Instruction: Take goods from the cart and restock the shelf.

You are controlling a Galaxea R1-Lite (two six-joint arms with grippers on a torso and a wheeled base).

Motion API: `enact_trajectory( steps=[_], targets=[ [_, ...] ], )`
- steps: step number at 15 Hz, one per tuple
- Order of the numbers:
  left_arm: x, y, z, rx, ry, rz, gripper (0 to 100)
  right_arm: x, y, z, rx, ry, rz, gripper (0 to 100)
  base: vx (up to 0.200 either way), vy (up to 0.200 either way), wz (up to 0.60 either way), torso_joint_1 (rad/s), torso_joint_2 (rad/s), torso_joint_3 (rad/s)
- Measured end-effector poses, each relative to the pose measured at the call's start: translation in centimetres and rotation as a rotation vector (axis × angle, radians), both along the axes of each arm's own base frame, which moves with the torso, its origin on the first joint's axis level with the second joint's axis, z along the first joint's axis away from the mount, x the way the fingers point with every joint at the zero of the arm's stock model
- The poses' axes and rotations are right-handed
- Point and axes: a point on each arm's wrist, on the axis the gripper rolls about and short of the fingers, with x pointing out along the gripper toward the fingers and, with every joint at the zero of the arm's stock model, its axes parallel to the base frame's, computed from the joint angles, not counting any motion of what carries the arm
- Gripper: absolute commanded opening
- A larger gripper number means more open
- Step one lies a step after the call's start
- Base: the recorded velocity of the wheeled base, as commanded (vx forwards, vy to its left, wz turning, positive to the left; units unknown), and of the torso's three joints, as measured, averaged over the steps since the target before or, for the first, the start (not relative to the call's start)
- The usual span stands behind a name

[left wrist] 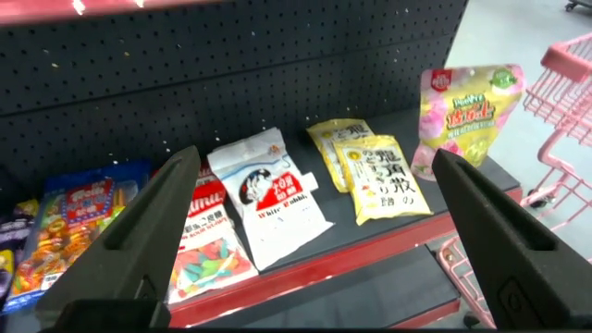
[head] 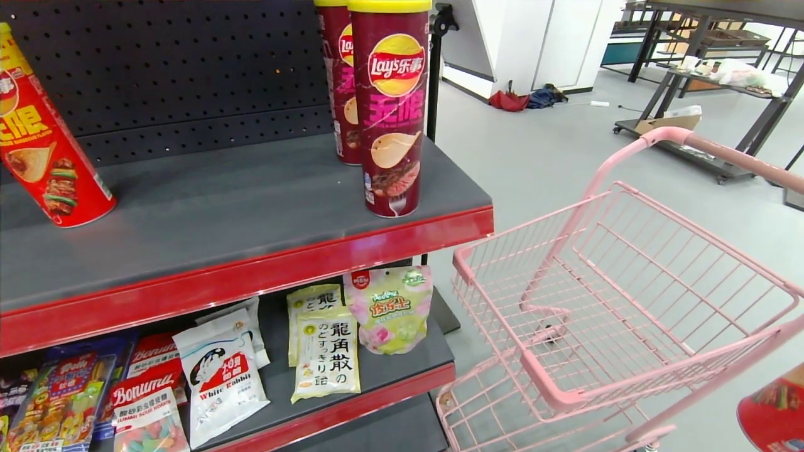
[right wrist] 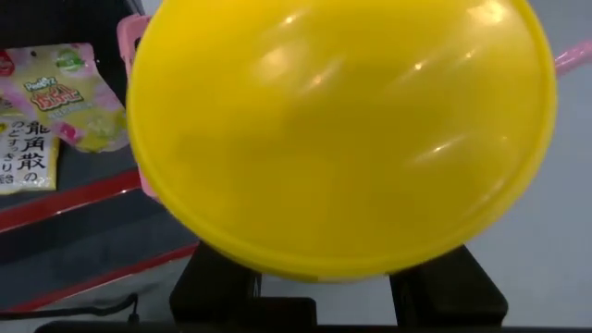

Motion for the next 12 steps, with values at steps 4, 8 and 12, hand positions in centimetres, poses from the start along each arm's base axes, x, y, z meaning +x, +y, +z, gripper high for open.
enact_trajectory(
  steps=[4, 8, 12],
  targets=[
    [0.00, 0.00, 0.00, 0.000, 0.000, 0.000, 100, -0.33, -0.01, -0.17, 0.003, -0.012, 0.002, 0, 0.000, 0.000, 0.00, 0.162, -0.51, -0.349],
    [0.00, 0.00, 0.00, 0.000, 0.000, 0.000, 100, -0.48, 0.00, -0.66, 0.005, -0.004, 0.006, 0, 0.000, 0.000, 0.00, 0.202, -0.57, -0.369],
    [0.00, 0.00, 0.00, 0.000, 0.000, 0.000, 100, -0.54, 0.01, -0.76, 0.004, -0.004, 0.012, 0, 0.000, 0.000, 0.00, 0.217, -0.56, -0.339]
  ],
)
